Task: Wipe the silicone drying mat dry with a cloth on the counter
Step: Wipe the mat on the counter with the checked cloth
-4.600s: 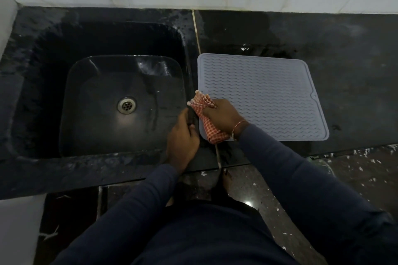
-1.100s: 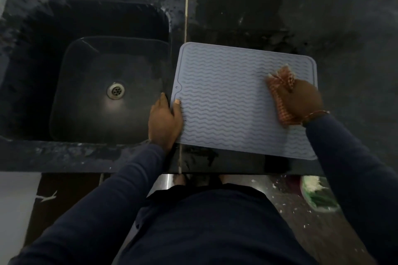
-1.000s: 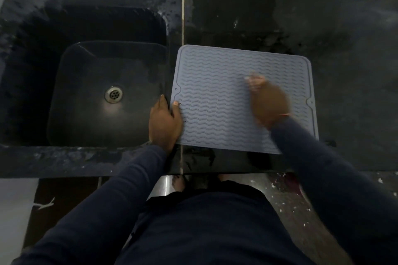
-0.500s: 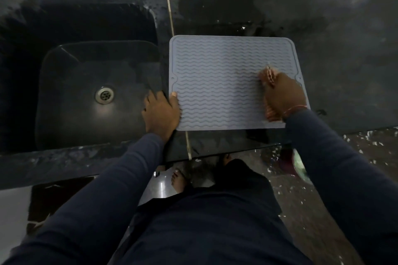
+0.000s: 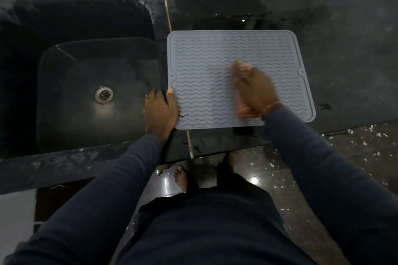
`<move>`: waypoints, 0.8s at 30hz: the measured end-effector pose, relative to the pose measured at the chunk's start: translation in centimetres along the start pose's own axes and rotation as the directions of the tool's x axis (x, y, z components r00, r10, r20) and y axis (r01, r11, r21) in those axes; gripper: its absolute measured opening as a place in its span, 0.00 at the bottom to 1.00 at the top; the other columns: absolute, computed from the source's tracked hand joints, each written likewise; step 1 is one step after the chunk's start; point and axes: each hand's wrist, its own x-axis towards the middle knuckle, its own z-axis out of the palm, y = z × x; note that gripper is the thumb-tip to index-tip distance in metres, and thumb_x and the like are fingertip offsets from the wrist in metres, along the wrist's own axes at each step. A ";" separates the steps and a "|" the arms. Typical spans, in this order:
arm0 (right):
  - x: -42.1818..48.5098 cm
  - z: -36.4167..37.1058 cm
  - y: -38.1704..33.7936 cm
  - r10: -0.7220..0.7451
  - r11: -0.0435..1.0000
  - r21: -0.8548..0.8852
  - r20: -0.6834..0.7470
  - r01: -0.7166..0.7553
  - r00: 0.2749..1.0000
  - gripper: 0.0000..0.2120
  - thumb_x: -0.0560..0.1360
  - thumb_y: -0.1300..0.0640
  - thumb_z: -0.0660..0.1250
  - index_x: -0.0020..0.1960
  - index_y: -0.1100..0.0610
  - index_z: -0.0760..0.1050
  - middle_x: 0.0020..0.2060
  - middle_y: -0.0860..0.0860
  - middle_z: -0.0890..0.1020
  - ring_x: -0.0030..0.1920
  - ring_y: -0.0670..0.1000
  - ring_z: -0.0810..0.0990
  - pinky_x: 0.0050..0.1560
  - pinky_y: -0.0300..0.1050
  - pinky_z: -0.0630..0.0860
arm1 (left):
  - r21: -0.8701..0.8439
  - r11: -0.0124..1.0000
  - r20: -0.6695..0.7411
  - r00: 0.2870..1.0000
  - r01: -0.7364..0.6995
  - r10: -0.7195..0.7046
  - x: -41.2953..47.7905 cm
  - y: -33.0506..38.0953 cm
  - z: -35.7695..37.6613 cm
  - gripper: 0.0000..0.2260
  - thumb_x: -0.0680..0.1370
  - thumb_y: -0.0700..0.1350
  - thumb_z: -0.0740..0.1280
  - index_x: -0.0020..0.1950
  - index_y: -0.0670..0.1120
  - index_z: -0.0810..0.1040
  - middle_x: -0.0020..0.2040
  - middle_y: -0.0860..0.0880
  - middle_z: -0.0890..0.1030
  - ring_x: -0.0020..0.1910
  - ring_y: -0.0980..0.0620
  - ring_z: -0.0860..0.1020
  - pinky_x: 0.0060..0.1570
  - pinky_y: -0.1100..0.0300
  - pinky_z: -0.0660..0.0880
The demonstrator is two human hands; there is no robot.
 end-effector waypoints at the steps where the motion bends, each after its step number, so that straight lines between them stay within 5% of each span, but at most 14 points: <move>1: 0.4 -1.4 1.7 0.123 0.991 -0.042 -0.067 -0.126 0.990 0.26 0.79 0.36 0.56 0.57 0.58 0.75 0.48 0.55 0.81 0.50 0.57 0.79 0.49 0.47 0.70 | -0.020 1.000 0.003 1.000 0.000 0.000 0.0 0.1 -0.2 0.28 0.80 0.62 0.49 0.53 0.38 0.74 0.57 0.39 0.76 0.59 0.39 0.72 0.60 0.44 0.69; 3: -0.3 -2.0 2.6 0.229 0.967 -0.090 -0.114 -0.240 0.967 0.23 0.81 0.40 0.55 0.60 0.59 0.71 0.52 0.61 0.80 0.54 0.62 0.79 0.51 0.50 0.70 | -0.024 1.000 0.008 1.000 -0.012 0.013 -0.1 0.5 -0.3 0.28 0.79 0.64 0.53 0.52 0.38 0.74 0.57 0.38 0.76 0.58 0.40 0.73 0.59 0.46 0.70; 7: -3.3 3.6 -5.3 -0.022 0.999 -0.047 0.065 0.026 0.998 0.17 0.83 0.51 0.54 0.69 0.55 0.68 0.63 0.58 0.76 0.60 0.61 0.77 0.57 0.50 0.71 | 0.002 1.000 0.002 1.000 -0.016 0.016 0.2 0.5 -0.1 0.26 0.80 0.61 0.54 0.53 0.37 0.74 0.55 0.37 0.76 0.56 0.39 0.73 0.57 0.46 0.71; 11: -4.7 8.8 -10.3 -0.145 0.988 0.073 0.190 0.133 0.971 0.10 0.80 0.51 0.59 0.58 0.55 0.71 0.51 0.58 0.81 0.51 0.61 0.80 0.47 0.49 0.72 | -0.063 0.997 -0.020 0.999 -0.037 0.036 0.9 -0.6 0.3 0.23 0.80 0.54 0.52 0.49 0.37 0.76 0.49 0.36 0.78 0.51 0.38 0.75 0.52 0.47 0.72; 14: -2.6 6.0 -8.3 -0.182 0.971 0.186 0.161 0.151 0.970 0.18 0.81 0.44 0.59 0.55 0.57 0.76 0.47 0.55 0.82 0.48 0.56 0.81 0.46 0.44 0.71 | -0.056 0.998 -0.015 1.000 -0.002 0.001 0.9 -0.4 0.3 0.22 0.82 0.53 0.52 0.50 0.37 0.76 0.51 0.37 0.78 0.53 0.39 0.75 0.53 0.49 0.70; 17: 1.1 1.0 -3.1 0.014 0.996 0.091 -0.048 -0.009 0.999 0.23 0.80 0.38 0.56 0.58 0.56 0.75 0.49 0.53 0.81 0.50 0.54 0.80 0.51 0.48 0.73 | -0.105 0.994 0.001 1.000 0.010 -0.010 0.7 -0.1 0.3 0.25 0.80 0.57 0.51 0.56 0.37 0.75 0.56 0.37 0.78 0.57 0.38 0.74 0.58 0.47 0.70; 20: 2.7 0.3 -1.4 0.262 0.964 -0.023 -0.103 -0.266 0.959 0.24 0.80 0.39 0.55 0.64 0.57 0.70 0.58 0.59 0.79 0.58 0.61 0.77 0.57 0.52 0.71 | -0.127 0.992 0.061 0.998 0.019 -0.012 0.8 -0.1 0.3 0.27 0.81 0.57 0.52 0.74 0.41 0.63 0.68 0.37 0.71 0.67 0.38 0.68 0.68 0.45 0.65; 24: 1.1 6.8 -8.4 0.011 0.997 -0.082 0.015 -0.010 1.000 0.15 0.81 0.53 0.57 0.65 0.55 0.67 0.52 0.54 0.79 0.53 0.57 0.80 0.45 0.46 0.67 | -0.086 0.995 0.078 0.996 -0.043 0.049 0.5 0.3 0.0 0.26 0.83 0.54 0.52 0.78 0.45 0.53 0.72 0.38 0.68 0.69 0.39 0.67 0.68 0.46 0.63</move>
